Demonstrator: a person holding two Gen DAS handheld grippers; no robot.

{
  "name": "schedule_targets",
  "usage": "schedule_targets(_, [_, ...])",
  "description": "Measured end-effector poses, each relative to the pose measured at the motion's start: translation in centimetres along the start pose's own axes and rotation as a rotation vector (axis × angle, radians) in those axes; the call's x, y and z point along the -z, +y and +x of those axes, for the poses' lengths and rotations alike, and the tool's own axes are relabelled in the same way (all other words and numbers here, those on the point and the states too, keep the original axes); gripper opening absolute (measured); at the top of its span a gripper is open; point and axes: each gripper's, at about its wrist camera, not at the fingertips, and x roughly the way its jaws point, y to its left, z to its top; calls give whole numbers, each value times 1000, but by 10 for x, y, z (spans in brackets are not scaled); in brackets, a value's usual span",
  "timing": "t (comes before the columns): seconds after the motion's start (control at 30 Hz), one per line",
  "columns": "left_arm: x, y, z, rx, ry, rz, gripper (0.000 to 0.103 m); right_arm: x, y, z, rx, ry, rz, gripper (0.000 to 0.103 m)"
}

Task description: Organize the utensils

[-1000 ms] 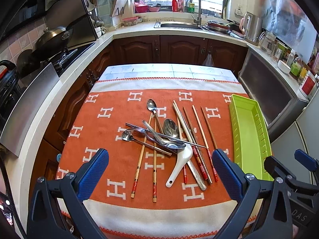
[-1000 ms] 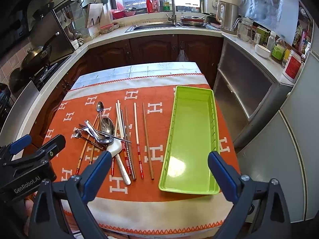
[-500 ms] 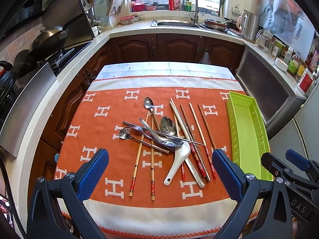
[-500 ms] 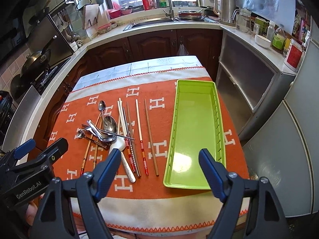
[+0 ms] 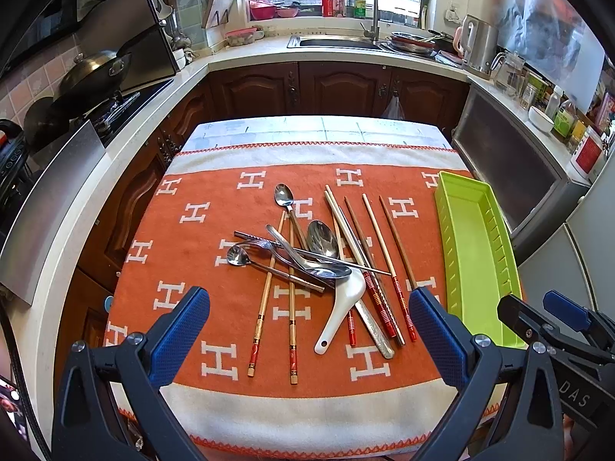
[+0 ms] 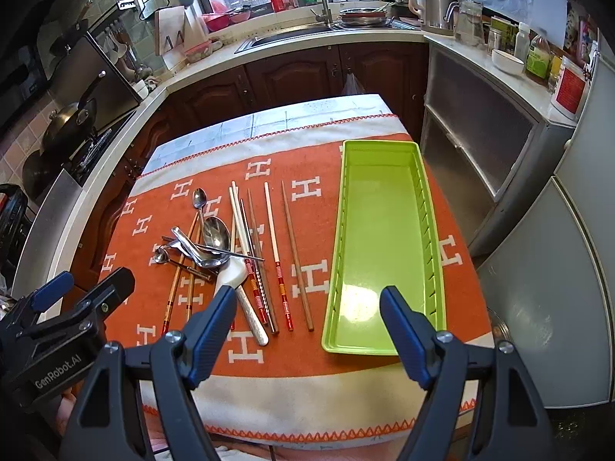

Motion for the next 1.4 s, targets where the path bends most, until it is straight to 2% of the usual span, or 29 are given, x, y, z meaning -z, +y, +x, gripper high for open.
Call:
schedule_targets(0.27, [0, 0, 0, -3, 1, -1, 102, 1, 10, -5, 3, -17, -45, 77])
schedule_targets(1.0, [1, 4, -2, -1, 9, -3, 102, 2, 12, 0, -16, 1, -49, 77])
schedule_targets(1.23, [-8, 20, 3, -2, 8, -14, 102, -1, 21, 6, -29, 20, -70, 77])
schedule_targets(1.4, [-23, 56, 6, -34, -44, -37, 102, -15, 27, 15, -45, 27, -96, 72])
